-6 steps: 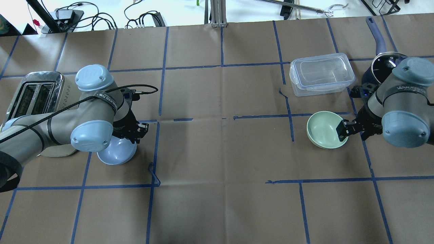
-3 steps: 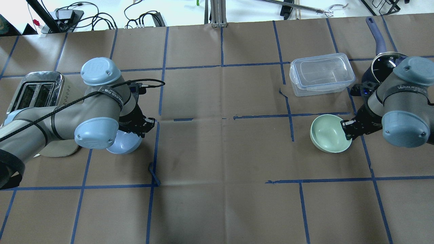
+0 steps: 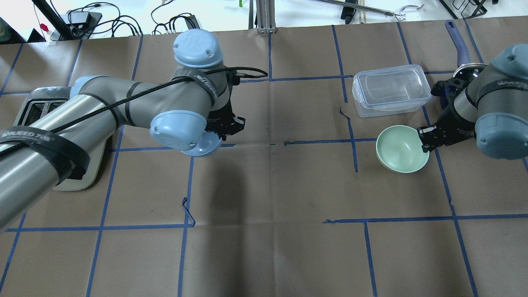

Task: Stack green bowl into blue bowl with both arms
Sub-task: 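Carry blue bowl to table center with left while right lifts green bowl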

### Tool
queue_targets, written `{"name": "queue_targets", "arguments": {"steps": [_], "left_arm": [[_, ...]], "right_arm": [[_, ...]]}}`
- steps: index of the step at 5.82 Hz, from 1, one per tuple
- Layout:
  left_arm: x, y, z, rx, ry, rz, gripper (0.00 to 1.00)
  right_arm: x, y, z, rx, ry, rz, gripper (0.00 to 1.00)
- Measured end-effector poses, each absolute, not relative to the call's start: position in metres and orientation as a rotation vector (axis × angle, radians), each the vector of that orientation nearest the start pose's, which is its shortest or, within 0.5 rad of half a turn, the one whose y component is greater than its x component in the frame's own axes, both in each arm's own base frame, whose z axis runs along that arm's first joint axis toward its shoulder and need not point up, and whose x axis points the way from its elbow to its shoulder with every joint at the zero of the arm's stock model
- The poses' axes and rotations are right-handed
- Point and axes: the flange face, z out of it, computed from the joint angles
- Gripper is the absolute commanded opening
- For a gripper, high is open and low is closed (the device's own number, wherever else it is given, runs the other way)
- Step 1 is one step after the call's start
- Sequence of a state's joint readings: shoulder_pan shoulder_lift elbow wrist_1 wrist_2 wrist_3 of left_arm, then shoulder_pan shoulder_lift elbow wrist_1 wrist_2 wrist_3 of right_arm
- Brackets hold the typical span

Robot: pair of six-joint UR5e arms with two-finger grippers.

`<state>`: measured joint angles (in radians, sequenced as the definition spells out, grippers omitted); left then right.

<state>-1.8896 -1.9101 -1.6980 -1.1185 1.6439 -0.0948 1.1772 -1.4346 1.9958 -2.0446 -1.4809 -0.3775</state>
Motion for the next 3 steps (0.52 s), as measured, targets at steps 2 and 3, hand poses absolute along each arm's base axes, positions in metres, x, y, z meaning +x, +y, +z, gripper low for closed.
{"name": "queue_targets", "arguments": {"steps": [2, 3], "left_arm": [[-0.385, -0.522, 0.262, 0.531, 3.018, -0.064, 0.02], [-0.402, -0.520, 0.246, 0.568, 3.014, -0.103, 0.06]], "right_arm": [[-0.047, -0.514, 0.319, 0.022, 2.941, 0.141, 0.06], [-0.041, -0.516, 0.346, 0.008, 2.934, 0.152, 0.06]]}}
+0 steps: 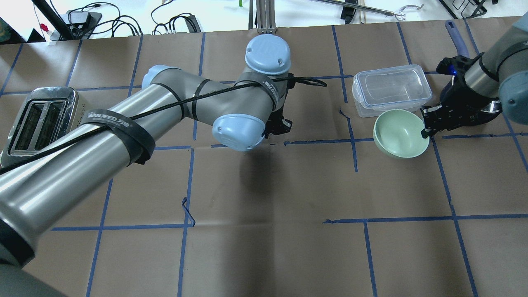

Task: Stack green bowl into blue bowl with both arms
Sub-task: 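Carry blue bowl to table center with left while right lifts green bowl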

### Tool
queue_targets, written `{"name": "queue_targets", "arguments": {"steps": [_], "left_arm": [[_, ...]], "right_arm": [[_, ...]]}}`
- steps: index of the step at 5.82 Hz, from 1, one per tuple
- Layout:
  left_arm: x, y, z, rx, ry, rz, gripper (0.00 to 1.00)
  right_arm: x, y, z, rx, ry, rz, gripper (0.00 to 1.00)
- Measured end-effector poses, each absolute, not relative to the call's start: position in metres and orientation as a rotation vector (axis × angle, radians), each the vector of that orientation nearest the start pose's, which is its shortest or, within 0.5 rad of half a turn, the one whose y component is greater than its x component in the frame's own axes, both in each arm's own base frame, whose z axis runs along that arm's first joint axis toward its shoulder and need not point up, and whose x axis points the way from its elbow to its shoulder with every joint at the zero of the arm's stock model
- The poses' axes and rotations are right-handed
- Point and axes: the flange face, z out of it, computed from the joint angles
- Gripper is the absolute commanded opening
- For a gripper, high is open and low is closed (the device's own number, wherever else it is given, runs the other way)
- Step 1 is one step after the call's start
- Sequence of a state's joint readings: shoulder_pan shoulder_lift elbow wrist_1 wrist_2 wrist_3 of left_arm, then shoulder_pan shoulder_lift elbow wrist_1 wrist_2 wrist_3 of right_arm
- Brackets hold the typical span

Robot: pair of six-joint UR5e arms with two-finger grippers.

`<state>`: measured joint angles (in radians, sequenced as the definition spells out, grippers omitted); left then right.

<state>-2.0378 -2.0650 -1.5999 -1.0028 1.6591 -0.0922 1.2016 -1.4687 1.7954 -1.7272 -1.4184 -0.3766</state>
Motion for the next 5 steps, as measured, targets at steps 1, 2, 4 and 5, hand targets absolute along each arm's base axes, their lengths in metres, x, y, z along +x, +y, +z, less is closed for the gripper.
{"name": "queue_targets", "arguments": {"steps": [1, 2, 4, 5], "left_arm": [[-0.412, -0.520, 0.235, 0.581, 3.020, -0.137, 0.28], [-0.420, -0.517, 0.227, 0.597, 3.018, -0.141, 0.76], [-0.430, -0.514, 0.223, 0.628, 3.012, -0.169, 0.98], [-0.424, -0.514, 0.257, 0.615, 3.021, -0.222, 0.98]], "right_arm": [[-0.040, -0.517, 0.362, 0.003, 2.948, 0.149, 0.06], [-0.041, -0.517, 0.370, 0.001, 2.963, 0.142, 0.06], [-0.041, -0.517, 0.376, -0.001, 2.974, 0.132, 0.06], [-0.041, -0.516, 0.376, -0.001, 2.973, 0.132, 0.06]]}}
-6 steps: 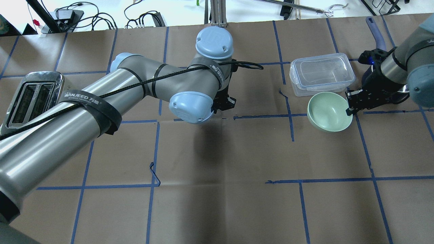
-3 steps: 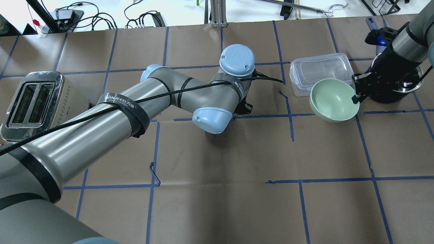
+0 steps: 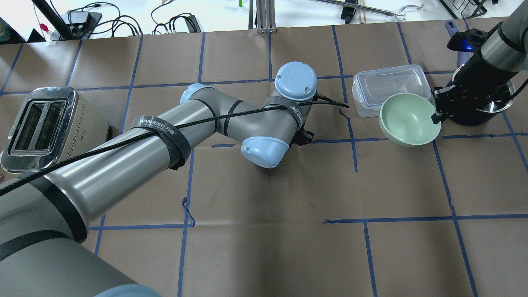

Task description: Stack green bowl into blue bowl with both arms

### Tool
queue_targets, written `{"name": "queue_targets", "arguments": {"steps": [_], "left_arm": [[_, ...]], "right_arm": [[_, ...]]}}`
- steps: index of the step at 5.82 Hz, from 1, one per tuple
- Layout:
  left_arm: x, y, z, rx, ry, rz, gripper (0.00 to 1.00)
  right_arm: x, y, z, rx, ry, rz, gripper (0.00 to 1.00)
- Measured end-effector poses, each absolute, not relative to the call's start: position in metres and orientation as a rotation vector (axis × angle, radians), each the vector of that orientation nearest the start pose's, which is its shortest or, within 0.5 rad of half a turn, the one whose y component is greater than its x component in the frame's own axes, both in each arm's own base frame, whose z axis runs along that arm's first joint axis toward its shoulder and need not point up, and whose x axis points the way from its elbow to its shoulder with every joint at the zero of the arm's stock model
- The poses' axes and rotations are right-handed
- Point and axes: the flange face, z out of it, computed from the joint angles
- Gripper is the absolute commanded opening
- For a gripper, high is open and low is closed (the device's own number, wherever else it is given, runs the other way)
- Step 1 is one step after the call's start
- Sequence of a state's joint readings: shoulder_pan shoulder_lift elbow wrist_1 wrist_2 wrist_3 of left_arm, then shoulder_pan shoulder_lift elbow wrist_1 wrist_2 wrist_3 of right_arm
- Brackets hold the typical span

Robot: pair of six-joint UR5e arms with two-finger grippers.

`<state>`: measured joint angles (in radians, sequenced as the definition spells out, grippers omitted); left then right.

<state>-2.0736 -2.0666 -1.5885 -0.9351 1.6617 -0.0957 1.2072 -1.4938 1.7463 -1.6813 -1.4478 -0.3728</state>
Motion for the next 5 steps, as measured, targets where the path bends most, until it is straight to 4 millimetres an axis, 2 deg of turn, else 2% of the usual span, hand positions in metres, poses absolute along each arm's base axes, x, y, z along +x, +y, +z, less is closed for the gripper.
{"name": "queue_targets", "arguments": {"steps": [1, 2, 3, 4, 5], "left_arm": [[-0.402, -0.512, 0.305, 0.576, 3.026, -0.223, 0.98], [-0.359, -0.512, 0.357, 0.492, 3.037, -0.197, 0.98], [-0.308, -0.505, 0.405, 0.386, 3.048, -0.144, 0.98], [-0.262, -0.491, 0.436, 0.296, 3.054, -0.063, 0.98], [-0.222, -0.480, 0.454, 0.211, 3.059, 0.032, 0.98]], "right_arm": [[-0.040, -0.516, 0.376, 0.001, 2.972, 0.130, 0.06], [-0.033, -0.516, 0.376, 0.042, 2.970, 0.134, 0.06], [-0.010, -0.519, 0.375, 0.095, 2.971, 0.144, 0.06], [0.030, -0.523, 0.373, 0.134, 2.981, 0.134, 0.06], [0.082, -0.526, 0.371, 0.172, 2.992, 0.106, 0.06]]}}
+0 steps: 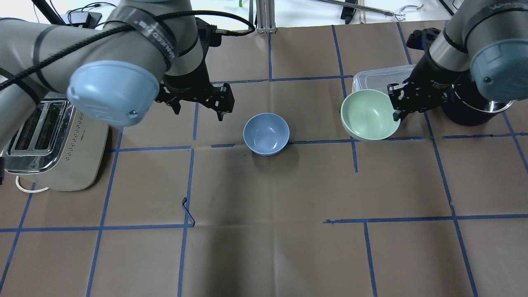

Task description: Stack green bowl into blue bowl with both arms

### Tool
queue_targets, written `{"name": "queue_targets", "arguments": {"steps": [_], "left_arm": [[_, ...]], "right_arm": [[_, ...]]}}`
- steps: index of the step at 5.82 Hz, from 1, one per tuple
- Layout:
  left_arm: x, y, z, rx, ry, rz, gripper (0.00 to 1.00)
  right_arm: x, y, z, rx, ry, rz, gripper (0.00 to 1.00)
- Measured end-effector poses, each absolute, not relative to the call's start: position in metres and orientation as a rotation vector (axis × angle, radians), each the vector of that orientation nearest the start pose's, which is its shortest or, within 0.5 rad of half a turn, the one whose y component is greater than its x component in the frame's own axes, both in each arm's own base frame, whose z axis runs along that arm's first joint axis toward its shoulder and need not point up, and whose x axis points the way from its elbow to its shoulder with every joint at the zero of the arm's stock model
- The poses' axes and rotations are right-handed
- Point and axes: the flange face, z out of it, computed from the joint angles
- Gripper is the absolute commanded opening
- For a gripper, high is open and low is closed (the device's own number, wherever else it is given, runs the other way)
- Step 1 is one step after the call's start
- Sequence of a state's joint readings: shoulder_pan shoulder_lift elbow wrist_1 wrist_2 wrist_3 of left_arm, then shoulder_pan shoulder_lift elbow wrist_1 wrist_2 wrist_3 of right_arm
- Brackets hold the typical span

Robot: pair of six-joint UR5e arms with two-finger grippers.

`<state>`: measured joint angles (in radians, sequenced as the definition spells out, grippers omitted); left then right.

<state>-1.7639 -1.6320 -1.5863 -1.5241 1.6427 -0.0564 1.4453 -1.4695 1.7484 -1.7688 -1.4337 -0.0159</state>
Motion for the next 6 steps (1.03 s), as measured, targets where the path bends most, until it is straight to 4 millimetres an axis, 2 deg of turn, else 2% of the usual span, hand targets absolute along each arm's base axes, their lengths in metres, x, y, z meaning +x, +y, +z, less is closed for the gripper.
{"name": "queue_targets", "arguments": {"steps": [1, 2, 3, 4, 5, 6], "left_arm": [[-0.194, -0.476, 0.470, 0.138, 3.059, 0.109, 0.98], [-0.181, -0.476, 0.482, 0.093, 3.065, 0.130, 0.98], [-0.176, -0.474, 0.490, 0.061, 3.076, 0.123, 0.98], [-0.169, -0.474, 0.496, 0.031, 3.086, 0.112, 0.98], [-0.162, -0.474, 0.500, 0.003, 3.092, 0.101, 0.98], [-0.157, -0.470, 0.502, -0.018, 3.094, 0.091, 0.98]], "right_arm": [[0.134, -0.525, 0.364, 0.213, 2.997, 0.083, 0.06], [0.183, -0.527, 0.350, 0.263, 2.993, 0.049, 0.06], [0.224, -0.529, 0.332, 0.305, 2.983, 0.016, 0.06], [0.254, -0.530, 0.314, 0.339, 2.971, -0.007, 0.06], [0.272, -0.532, 0.298, 0.356, 2.963, -0.018, 0.06], [0.280, -0.535, 0.283, 0.361, 2.964, -0.009, 0.06]]}}
